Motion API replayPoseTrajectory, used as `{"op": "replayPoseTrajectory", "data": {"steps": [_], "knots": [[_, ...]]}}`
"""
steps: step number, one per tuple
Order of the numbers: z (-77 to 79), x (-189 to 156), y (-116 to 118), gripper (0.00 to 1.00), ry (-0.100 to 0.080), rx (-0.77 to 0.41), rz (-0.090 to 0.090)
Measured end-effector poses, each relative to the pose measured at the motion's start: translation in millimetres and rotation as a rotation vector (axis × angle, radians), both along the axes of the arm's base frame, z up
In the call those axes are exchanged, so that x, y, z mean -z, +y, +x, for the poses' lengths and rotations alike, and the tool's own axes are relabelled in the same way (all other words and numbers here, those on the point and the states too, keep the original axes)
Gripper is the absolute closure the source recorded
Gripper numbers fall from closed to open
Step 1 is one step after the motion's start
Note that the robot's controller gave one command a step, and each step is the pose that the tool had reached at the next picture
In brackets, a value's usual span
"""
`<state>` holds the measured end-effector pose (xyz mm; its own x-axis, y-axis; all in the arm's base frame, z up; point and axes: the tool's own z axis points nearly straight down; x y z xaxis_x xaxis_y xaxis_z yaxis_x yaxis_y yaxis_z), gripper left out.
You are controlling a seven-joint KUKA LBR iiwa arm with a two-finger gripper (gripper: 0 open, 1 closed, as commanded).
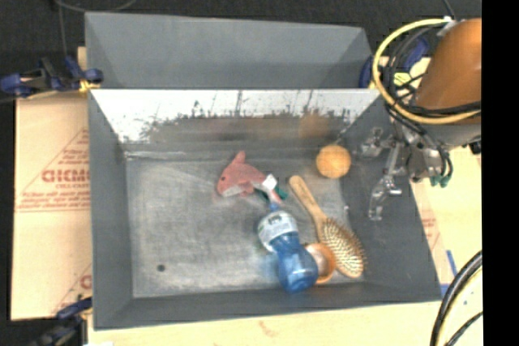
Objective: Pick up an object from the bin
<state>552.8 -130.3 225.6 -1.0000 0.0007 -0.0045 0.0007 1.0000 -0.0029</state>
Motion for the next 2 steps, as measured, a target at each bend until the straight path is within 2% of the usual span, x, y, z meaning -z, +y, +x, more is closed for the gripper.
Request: {"op": "replayPoseTrajectory", "data": {"steps": [1,2], "knots": [[0.0,0.0,0.0,0.00,0.000,0.000,0.000],[-20.0,51.8,-3.7,0.00,-0.005,-0.049,-0.001]]}}
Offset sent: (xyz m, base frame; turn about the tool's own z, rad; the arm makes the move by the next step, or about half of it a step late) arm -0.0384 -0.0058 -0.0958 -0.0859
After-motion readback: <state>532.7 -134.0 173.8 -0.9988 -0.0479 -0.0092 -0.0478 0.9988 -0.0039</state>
